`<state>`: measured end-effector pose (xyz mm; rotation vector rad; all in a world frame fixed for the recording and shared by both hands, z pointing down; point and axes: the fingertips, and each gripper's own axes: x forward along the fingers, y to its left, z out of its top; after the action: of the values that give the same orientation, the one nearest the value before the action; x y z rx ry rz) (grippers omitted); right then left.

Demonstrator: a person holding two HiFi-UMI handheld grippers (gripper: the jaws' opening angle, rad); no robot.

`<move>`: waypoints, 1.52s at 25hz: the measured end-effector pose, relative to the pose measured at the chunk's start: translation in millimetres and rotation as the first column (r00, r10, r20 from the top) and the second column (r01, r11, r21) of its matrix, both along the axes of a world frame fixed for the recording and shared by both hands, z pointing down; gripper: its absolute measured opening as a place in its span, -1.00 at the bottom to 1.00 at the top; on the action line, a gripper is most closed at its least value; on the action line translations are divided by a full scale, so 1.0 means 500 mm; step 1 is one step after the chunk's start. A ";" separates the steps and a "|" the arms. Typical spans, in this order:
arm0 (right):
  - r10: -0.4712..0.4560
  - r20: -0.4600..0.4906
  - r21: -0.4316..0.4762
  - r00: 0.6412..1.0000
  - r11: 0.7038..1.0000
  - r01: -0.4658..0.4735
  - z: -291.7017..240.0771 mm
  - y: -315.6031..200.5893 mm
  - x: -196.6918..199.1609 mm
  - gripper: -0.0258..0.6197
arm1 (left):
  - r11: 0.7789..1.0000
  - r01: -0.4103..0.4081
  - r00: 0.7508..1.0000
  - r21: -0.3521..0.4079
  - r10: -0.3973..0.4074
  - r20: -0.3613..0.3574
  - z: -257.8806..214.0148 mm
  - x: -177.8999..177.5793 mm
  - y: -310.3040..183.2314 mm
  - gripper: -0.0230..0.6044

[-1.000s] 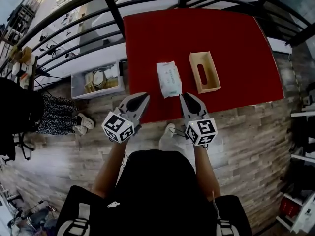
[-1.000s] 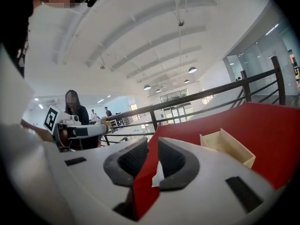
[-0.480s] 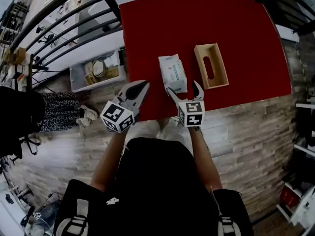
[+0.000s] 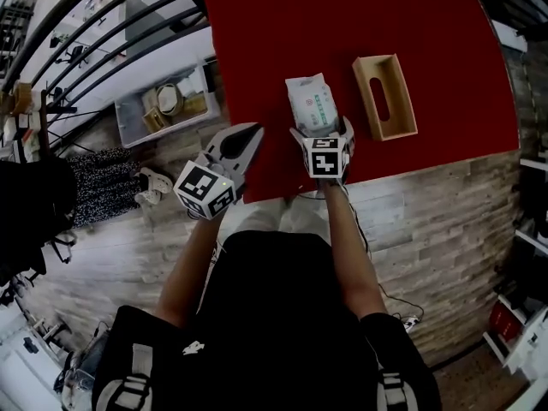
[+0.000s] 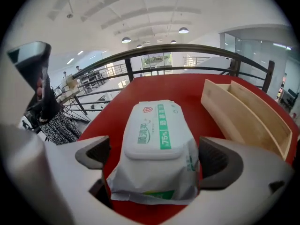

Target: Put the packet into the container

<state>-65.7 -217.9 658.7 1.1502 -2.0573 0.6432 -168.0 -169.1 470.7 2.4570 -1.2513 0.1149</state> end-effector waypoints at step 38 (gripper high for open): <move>0.045 -0.012 0.137 0.999 0.990 -0.043 -0.182 -0.112 0.168 0.28 | 0.996 -0.089 0.994 -0.001 0.089 -0.060 0.020 0.116 -0.101 -0.90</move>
<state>18.0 -273.9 567.9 1.2777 -2.0953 0.5189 -110.0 -219.6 480.9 2.4948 -1.1158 0.0666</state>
